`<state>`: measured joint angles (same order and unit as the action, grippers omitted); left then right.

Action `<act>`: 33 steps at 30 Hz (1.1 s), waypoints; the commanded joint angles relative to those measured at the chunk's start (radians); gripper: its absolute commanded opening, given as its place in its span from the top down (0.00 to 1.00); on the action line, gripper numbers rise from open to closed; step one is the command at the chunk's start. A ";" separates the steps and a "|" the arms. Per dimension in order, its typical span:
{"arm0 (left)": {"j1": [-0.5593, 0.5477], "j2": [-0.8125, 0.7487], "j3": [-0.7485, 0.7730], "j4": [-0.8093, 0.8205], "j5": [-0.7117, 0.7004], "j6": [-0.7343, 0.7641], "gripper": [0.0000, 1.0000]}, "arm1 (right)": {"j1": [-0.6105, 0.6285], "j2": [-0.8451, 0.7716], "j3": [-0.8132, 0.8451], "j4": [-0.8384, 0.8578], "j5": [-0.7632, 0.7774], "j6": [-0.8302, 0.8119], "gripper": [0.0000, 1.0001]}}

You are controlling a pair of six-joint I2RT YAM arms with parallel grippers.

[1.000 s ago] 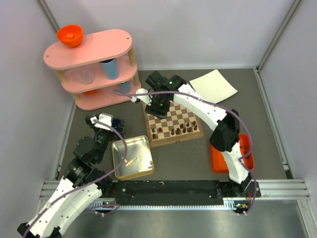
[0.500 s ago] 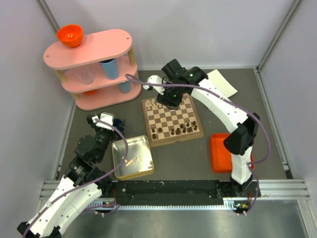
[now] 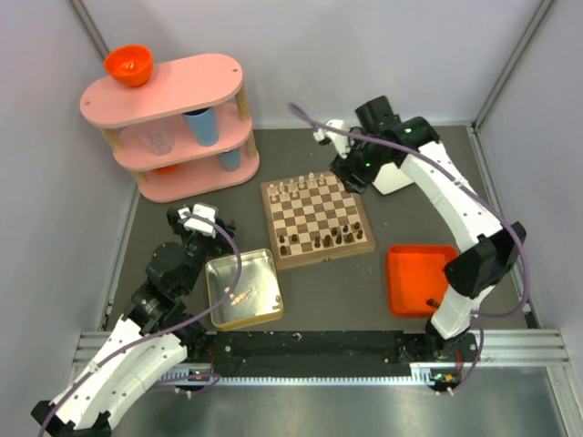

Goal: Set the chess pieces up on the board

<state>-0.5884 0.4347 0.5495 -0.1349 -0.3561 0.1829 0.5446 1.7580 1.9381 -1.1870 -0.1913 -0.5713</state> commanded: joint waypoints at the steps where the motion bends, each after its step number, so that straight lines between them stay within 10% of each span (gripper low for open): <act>1: 0.007 0.024 0.024 0.023 0.008 -0.022 0.01 | -0.107 -0.156 -0.074 0.104 -0.120 0.048 0.42; 15: 0.050 0.131 0.203 -0.087 0.069 -0.178 0.01 | -0.758 -0.659 -0.734 0.677 -0.510 0.428 0.01; 33: 0.164 0.289 0.526 -0.312 0.444 -0.421 0.01 | -0.761 -0.891 -0.943 0.834 -0.111 0.806 0.01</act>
<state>-0.4305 0.7456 1.0157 -0.4194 0.0357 -0.2409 -0.2127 0.9005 0.9943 -0.4030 -0.4049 0.1352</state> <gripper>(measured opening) 0.990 0.987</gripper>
